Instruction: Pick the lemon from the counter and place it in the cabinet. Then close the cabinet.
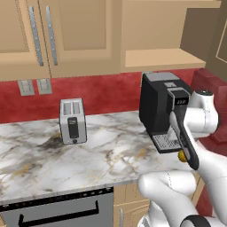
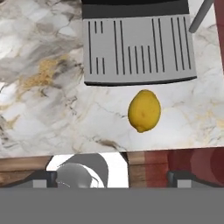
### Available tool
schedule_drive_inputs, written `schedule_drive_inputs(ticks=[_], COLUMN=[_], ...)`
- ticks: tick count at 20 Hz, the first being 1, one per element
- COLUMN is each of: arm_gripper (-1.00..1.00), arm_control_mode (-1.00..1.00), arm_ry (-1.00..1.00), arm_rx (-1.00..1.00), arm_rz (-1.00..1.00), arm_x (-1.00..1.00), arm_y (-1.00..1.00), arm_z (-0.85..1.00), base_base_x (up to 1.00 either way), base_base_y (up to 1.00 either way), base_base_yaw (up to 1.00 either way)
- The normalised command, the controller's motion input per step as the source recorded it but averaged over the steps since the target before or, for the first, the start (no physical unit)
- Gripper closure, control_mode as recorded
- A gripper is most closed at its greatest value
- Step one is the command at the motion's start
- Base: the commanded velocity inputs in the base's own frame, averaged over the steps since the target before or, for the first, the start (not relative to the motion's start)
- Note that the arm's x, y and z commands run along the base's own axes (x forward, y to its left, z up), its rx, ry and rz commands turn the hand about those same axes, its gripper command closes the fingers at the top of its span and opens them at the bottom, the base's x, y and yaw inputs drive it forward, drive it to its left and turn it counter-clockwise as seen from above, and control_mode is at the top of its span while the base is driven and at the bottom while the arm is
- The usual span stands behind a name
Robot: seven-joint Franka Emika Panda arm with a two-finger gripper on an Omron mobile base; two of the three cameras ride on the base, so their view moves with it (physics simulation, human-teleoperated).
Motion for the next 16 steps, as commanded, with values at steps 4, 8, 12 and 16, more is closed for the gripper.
schedule_drive_inputs(ticks=[4,8,12,16], arm_gripper=[-1.00,-1.00,-1.00,-1.00], arm_control_mode=[-1.00,-1.00,-1.00,-1.00], arm_ry=[0.00,0.00,0.00,0.00], arm_rx=[0.00,0.00,0.00,0.00], arm_rz=[-0.02,-0.03,-0.02,-0.01], arm_x=[0.00,0.00,0.00,0.05], arm_y=[-0.13,-0.20,-0.22,-0.23], arm_z=[-0.43,-0.34,-0.36,-0.30], base_base_x=[0.00,0.00,0.00,0.00], base_base_y=[0.00,0.00,0.00,0.00], base_base_yaw=[0.00,0.00,0.00,0.00])
